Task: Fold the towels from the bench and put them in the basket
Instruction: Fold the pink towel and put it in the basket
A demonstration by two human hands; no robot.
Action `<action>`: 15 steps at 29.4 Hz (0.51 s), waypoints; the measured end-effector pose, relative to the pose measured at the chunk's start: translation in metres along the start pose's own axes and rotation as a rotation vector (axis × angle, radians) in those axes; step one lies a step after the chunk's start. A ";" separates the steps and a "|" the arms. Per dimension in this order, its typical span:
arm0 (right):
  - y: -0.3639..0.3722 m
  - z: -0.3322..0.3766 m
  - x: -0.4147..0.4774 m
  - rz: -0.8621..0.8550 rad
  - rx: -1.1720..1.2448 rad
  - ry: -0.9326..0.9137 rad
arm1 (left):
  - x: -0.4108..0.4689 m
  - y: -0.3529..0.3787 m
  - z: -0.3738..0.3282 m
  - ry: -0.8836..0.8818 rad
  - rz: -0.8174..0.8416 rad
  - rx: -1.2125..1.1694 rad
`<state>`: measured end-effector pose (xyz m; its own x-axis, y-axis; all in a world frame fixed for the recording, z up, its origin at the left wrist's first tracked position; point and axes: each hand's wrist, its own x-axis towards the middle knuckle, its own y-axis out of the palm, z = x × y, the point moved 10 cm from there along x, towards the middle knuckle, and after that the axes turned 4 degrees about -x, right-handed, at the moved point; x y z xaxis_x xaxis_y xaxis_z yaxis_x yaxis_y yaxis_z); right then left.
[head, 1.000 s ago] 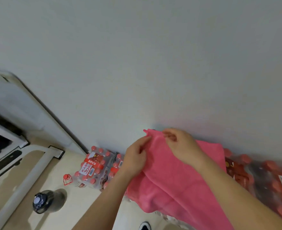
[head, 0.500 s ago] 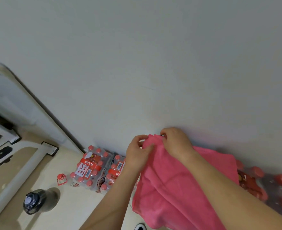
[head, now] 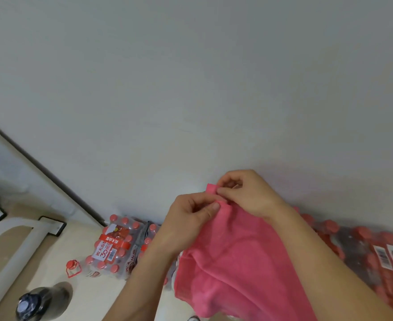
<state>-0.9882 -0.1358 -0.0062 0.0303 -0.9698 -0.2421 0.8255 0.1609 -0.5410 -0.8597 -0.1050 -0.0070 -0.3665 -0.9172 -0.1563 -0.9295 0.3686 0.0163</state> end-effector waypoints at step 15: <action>-0.031 0.040 -0.064 -0.006 0.250 -0.209 | -0.019 0.004 -0.029 -0.007 -0.195 -0.384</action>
<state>-0.9934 -0.0858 0.0588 0.1187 -0.9914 -0.0547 0.9382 0.1300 -0.3208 -0.8574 -0.0910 0.0244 -0.1830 -0.9626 -0.1999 -0.9302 0.1037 0.3520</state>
